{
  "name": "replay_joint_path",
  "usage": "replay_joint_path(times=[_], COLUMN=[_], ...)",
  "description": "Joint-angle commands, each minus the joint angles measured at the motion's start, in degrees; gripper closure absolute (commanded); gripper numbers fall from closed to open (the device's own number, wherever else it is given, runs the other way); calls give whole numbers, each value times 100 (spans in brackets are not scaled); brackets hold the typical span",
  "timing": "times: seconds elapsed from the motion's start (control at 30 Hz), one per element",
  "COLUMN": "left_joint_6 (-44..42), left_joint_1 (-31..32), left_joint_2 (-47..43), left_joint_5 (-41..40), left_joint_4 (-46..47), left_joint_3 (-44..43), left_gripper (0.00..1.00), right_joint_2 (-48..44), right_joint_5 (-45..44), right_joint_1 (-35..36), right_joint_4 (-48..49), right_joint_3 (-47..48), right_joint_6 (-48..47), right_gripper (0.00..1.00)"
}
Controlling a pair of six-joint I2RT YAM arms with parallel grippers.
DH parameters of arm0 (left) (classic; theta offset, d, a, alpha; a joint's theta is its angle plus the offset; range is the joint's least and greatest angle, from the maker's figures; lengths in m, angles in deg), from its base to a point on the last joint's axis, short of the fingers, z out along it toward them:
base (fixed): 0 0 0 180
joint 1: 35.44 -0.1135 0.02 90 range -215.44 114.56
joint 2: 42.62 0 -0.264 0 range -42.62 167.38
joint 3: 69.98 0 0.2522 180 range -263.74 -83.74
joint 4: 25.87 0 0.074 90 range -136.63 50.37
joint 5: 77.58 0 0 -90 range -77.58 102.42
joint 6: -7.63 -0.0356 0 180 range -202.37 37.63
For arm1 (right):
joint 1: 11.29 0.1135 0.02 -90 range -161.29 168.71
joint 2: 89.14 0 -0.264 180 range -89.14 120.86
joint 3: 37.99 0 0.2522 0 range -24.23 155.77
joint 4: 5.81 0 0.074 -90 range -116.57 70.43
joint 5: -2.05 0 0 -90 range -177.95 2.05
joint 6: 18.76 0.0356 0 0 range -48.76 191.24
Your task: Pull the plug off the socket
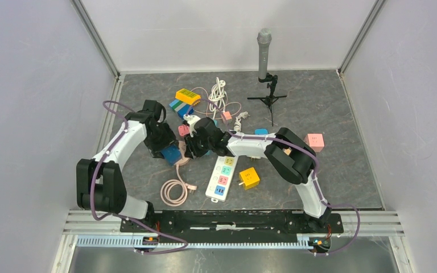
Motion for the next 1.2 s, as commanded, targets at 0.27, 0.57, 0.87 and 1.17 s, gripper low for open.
replay_joint_path(times=[0.27,0.57,0.87,1.17], left_joint_6=[375,242,418,388], left_joint_1=[702,558,116,653], left_joint_2=[-249,-432,-299,-402], left_joint_5=[151,195,1813,565], left_joint_4=[585,479,912,837], left_joint_3=[48,140,28,434], left_gripper=[68,67,68,66], right_joint_2=[674,729,828,971], right_joint_5=[-255,-208,-190,-73], right_joint_1=[55,53,54,55], right_joint_4=[-1320,-1419,-1447,-1595], right_joint_3=[-156,4,100,557], right_joint_6=[-365,-358,-415,-383], right_gripper=[75,79,82,83])
